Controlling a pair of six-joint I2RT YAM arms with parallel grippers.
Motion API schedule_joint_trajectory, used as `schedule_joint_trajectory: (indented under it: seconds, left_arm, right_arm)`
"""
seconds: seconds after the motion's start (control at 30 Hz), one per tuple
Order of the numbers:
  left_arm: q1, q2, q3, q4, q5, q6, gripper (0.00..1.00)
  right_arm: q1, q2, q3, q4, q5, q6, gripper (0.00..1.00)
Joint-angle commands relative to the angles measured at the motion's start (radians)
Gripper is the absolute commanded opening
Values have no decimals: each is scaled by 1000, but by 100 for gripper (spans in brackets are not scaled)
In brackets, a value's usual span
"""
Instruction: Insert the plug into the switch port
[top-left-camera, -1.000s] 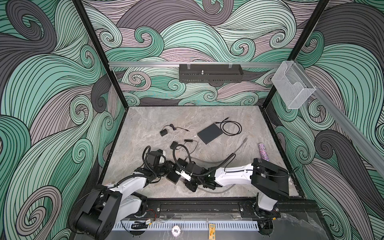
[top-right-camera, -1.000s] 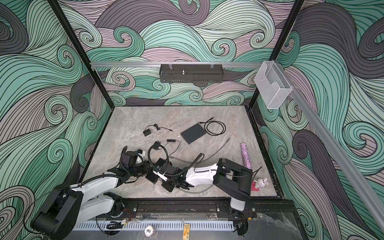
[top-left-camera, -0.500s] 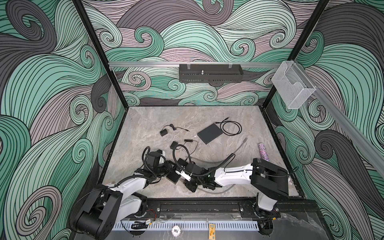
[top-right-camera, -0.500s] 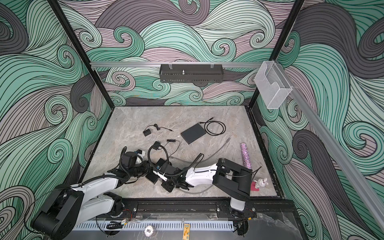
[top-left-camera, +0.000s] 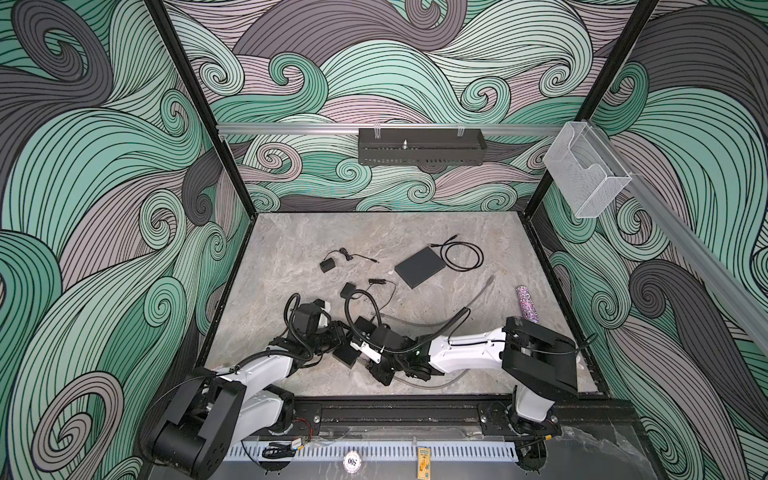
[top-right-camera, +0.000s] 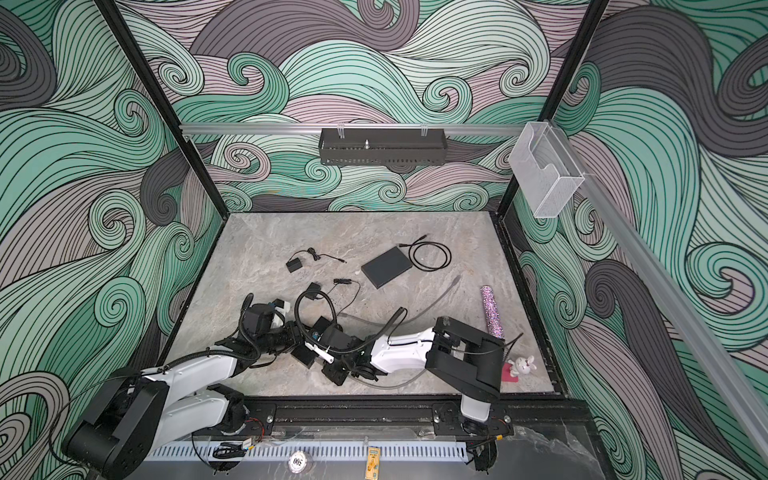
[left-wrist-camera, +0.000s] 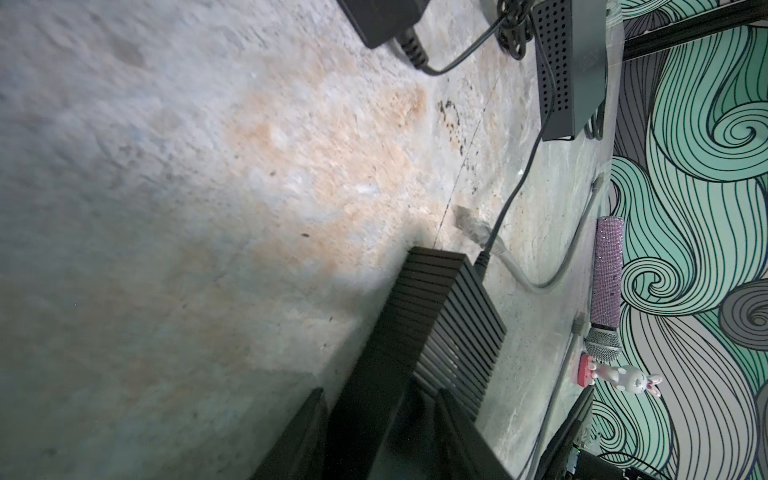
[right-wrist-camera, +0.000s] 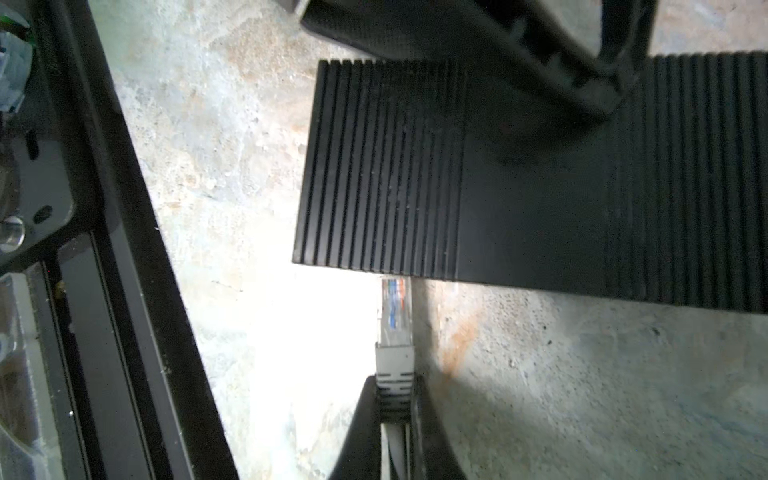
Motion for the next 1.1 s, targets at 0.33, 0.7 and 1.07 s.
schedule_joint_trajectory:
  seconds: [0.33, 0.7, 1.07]
  left_arm:
    - [-9, 1, -50, -160, -18, -23, 47]
    - [-9, -19, -64, -160, -29, -42, 47]
    - [-9, -28, -67, -164, -24, -43, 47]
  right_arm:
    - [2, -24, 30, 35, 108, 35, 0]
    - [19, -39, 51, 39, 51, 42, 0]
    - [20, -38, 65, 17, 110, 45, 0]
